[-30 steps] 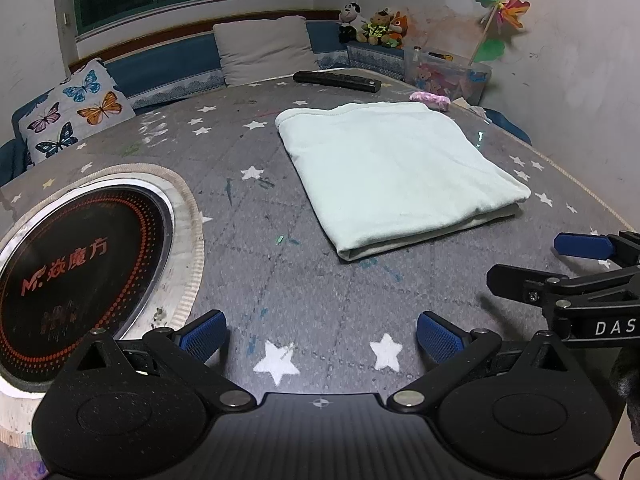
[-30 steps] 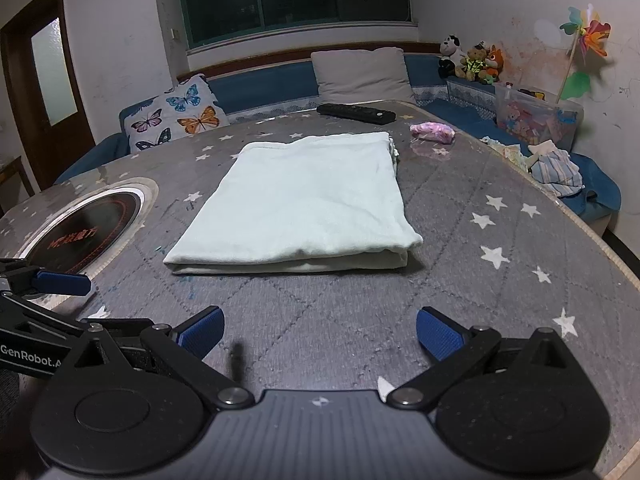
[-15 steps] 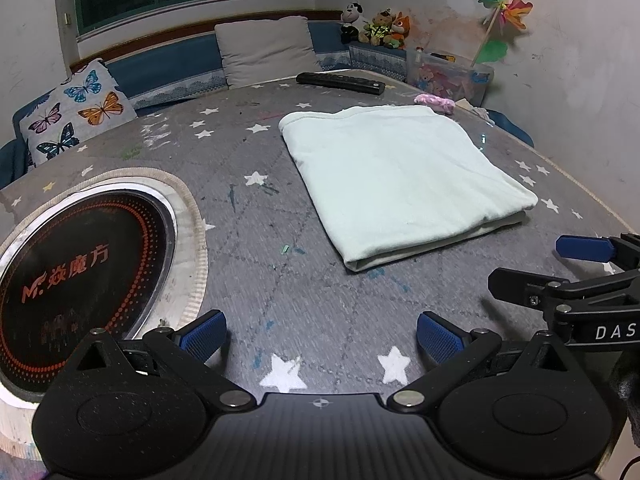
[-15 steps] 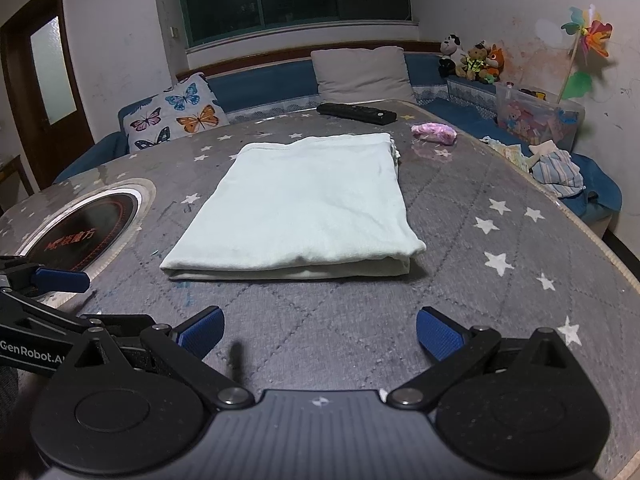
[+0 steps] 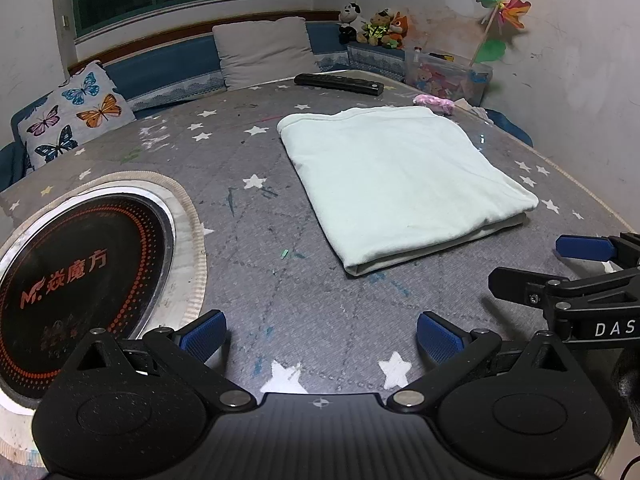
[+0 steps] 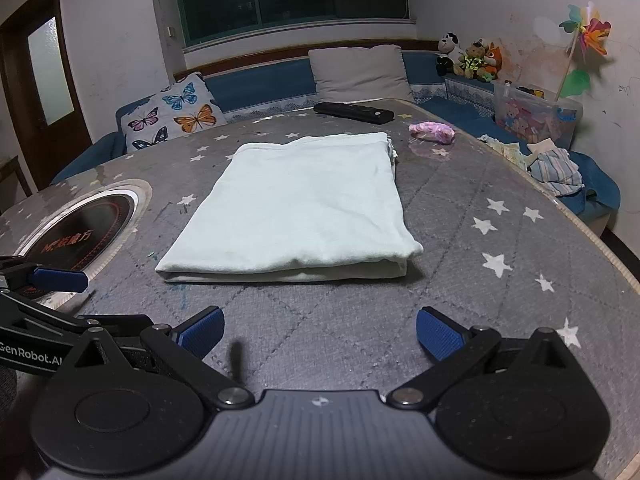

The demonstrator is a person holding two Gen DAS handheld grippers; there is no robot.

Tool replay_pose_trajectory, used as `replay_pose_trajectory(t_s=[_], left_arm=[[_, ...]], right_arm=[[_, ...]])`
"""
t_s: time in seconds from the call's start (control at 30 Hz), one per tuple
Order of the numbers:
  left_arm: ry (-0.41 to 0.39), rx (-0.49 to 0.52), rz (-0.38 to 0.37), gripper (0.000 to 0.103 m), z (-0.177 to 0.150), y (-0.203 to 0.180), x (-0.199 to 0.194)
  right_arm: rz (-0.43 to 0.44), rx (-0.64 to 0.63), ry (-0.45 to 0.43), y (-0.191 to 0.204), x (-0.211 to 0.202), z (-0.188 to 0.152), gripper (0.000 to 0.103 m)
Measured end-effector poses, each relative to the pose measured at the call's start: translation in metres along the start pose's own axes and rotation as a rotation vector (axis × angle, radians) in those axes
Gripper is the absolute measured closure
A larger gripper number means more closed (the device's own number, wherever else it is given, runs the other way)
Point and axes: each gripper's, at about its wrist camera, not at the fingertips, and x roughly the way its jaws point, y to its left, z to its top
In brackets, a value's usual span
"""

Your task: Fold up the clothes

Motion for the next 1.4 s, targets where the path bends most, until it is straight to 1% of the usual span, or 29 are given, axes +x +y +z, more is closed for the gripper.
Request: replay_pose_trajectory(t_s=[1.4], left_arm=[[-0.013, 0.004, -0.002, 0.0, 0.0011, 0.0004, -0.0029]], right_arm=[[0.002, 0.001, -0.002, 0.0017, -0.0009, 0.0001, 0.0]])
